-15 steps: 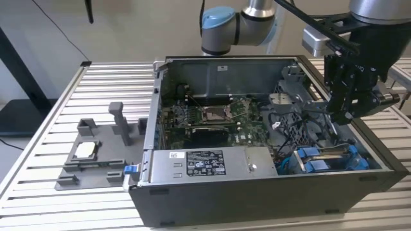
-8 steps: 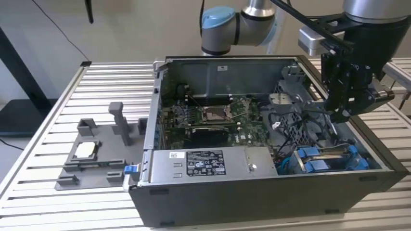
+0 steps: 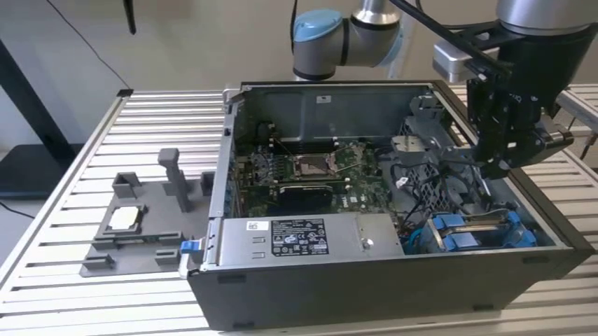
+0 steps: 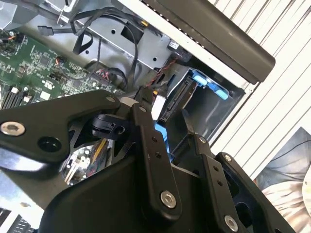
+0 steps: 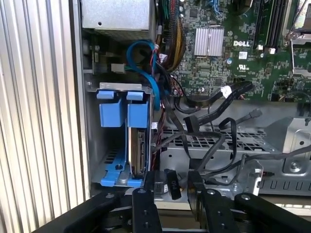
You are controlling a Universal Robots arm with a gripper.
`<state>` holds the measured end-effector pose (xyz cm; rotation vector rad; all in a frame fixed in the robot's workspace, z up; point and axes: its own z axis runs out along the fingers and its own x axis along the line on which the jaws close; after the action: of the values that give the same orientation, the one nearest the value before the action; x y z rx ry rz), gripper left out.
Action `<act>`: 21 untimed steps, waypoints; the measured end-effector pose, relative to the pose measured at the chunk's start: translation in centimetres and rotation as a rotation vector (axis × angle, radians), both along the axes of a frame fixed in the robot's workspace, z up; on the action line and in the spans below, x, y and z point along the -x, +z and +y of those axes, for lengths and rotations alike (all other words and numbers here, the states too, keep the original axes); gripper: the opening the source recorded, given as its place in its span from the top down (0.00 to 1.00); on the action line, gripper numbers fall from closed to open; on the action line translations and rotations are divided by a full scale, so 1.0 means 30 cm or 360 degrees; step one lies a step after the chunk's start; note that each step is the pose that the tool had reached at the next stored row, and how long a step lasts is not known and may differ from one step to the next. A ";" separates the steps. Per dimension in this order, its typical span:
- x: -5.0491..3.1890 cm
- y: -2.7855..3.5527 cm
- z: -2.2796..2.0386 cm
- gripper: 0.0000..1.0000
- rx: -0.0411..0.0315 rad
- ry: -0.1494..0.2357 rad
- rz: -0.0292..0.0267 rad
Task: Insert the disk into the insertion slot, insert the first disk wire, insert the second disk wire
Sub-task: 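Insert the first disk wire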
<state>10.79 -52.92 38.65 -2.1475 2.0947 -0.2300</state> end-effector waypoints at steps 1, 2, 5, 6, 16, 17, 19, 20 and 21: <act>0.000 -0.001 0.001 0.60 0.0001 0.0000 -0.00086; 0.000 -0.003 0.002 0.60 0.0003 0.0000 -0.00184; 0.000 -0.007 0.004 0.62 0.0006 0.0000 -0.00392; 0.000 -0.007 0.004 0.69 0.0007 0.0000 -0.00430; 0.015 -0.007 0.004 0.69 0.0009 0.0000 -0.00457; 0.018 -0.008 0.004 0.69 0.0009 0.0000 -0.00457; 0.018 -0.008 0.004 0.69 0.0013 0.0001 -0.00457; 0.018 -0.008 0.004 0.69 0.0014 0.0001 -0.00460; 0.018 -0.007 0.004 0.69 0.0015 0.0001 -0.00469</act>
<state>10.24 -52.81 38.43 -2.1368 2.0814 -0.2706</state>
